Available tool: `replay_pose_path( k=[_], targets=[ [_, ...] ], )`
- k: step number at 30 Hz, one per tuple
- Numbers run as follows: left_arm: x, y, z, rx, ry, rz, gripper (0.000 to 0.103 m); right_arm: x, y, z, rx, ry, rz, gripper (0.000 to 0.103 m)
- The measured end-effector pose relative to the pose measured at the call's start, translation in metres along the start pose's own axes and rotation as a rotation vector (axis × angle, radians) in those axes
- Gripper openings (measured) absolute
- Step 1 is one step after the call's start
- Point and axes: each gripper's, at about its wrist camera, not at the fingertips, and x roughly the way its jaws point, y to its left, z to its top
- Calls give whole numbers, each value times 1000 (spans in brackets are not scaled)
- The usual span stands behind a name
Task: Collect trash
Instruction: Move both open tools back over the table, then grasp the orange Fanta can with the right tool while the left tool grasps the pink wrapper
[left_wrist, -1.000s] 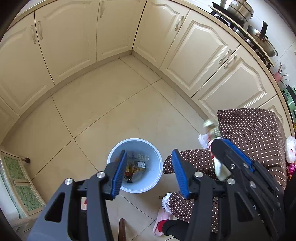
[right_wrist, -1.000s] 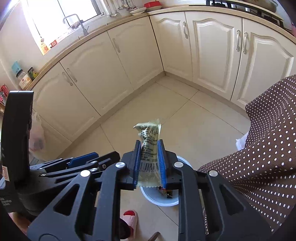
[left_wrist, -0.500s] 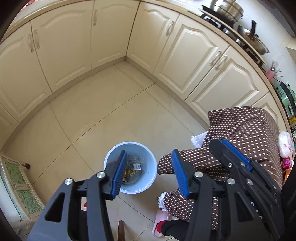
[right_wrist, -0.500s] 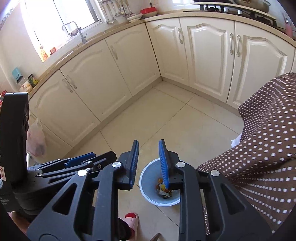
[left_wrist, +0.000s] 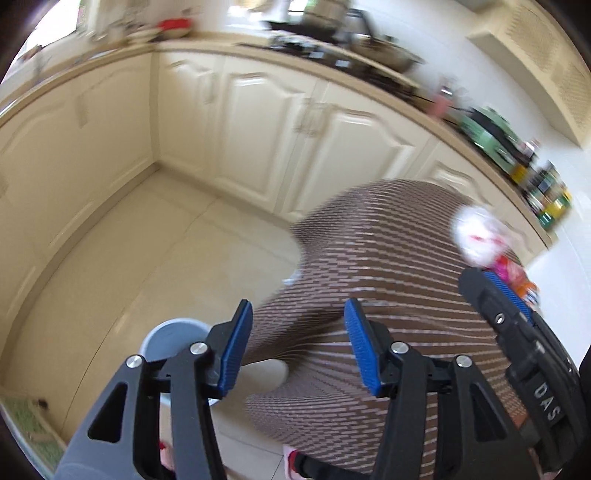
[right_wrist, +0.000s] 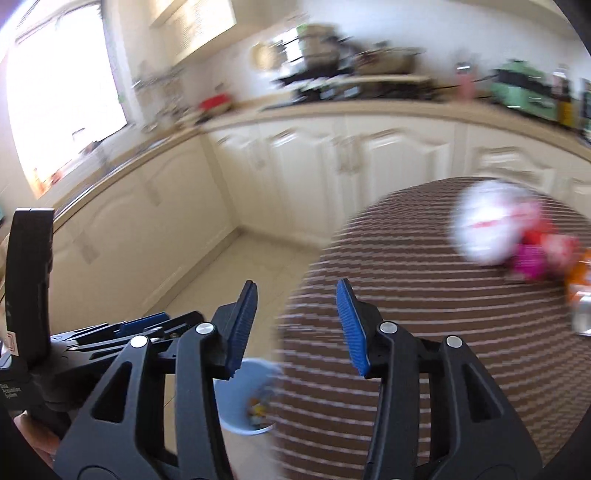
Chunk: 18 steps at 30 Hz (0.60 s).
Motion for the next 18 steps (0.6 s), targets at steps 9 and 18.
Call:
replay_pose_path(
  k=[9,18],
  targets=[
    [24,-144,-10,219,16,-107,54,-87,-163,-13,275,-145,-265,54],
    [53,-224,-16,321,37,-125,54,-96,-296,-50,618,-116,-250,54]
  ],
)
